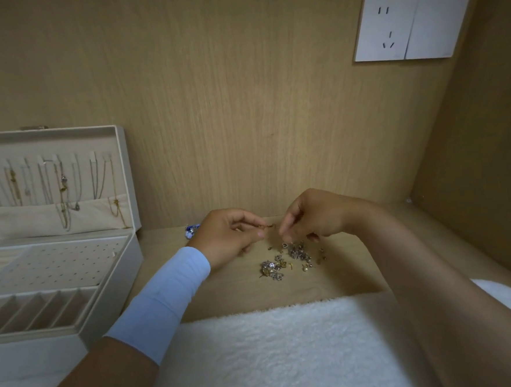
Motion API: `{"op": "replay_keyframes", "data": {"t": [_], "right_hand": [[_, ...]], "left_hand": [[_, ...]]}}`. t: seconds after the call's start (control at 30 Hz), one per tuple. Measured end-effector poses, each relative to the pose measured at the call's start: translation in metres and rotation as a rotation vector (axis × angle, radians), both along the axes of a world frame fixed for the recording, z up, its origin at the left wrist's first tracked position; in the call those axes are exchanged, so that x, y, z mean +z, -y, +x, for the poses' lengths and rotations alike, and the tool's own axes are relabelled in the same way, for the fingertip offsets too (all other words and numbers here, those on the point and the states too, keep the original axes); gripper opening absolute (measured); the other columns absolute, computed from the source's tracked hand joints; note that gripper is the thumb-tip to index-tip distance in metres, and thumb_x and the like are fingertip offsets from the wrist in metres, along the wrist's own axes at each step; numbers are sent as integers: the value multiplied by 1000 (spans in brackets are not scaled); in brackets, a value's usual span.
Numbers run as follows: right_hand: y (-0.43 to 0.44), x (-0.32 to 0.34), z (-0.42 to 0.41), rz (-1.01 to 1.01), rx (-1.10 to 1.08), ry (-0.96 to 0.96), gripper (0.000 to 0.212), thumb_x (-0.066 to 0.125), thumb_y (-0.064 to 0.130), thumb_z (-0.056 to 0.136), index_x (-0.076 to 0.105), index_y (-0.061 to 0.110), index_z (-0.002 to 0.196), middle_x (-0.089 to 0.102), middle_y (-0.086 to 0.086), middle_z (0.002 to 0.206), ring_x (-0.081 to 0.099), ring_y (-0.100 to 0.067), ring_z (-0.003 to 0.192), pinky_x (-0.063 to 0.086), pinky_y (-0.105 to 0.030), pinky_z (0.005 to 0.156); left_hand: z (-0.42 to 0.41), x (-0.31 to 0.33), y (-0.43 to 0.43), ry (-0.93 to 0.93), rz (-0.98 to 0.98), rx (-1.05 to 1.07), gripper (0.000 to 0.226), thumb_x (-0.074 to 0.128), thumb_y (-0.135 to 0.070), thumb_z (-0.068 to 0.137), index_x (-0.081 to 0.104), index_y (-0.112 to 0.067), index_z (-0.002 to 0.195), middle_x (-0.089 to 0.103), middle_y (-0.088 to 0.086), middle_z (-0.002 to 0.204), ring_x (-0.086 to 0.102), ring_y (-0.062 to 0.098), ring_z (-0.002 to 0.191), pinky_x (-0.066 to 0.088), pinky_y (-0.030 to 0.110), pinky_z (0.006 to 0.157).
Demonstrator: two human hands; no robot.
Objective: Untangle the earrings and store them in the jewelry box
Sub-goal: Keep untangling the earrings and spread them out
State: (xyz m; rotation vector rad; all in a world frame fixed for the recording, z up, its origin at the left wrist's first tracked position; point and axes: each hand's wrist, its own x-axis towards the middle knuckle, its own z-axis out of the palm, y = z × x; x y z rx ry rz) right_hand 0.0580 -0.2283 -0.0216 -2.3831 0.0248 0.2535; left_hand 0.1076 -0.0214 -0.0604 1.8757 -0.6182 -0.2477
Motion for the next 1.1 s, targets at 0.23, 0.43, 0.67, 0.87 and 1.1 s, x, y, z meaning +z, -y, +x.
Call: {"op": "replay_keyframes", "data": {"t": [0.23,0.43,0.67,0.87,1.1], "right_hand": [[-13,-3,3,-309,65,-86,13,86,17,75,79,26,82,71,14,73,63,1,74,47,-16,70],[-24,3,2,-283,115,24,17,86,16,74,77,29,80,63,18,62,57,5,62,43,-16,66],[-50,-7,-1,-270,258,-43,21,87,19,74,80,29,92,65,26,65,58,14,65,39,-5,62],[-48,-6,-1,-223,220,-22,10,86,24,76,81,25,84,73,14,76,60,9,68,43,-13,70],[-39,0,-1,135,41,128,16,74,-2,83,75,13,77,70,-19,77,52,-10,43,42,-19,43]], "left_hand": [[10,4,-12,10,184,-92,14,77,-6,81,75,-20,82,74,14,84,58,13,59,54,33,72],[10,6,-15,51,366,-171,13,73,-13,84,77,-25,90,69,-6,65,57,10,56,52,27,71],[19,16,-29,94,472,-137,17,72,-17,85,67,-28,97,65,-15,55,58,8,56,46,23,62],[20,17,-30,76,449,-153,13,72,-16,85,71,-27,93,67,-13,60,59,11,60,49,27,69],[22,15,-31,24,358,-182,12,72,-10,86,73,-22,90,74,2,76,60,11,59,54,27,67]]}}
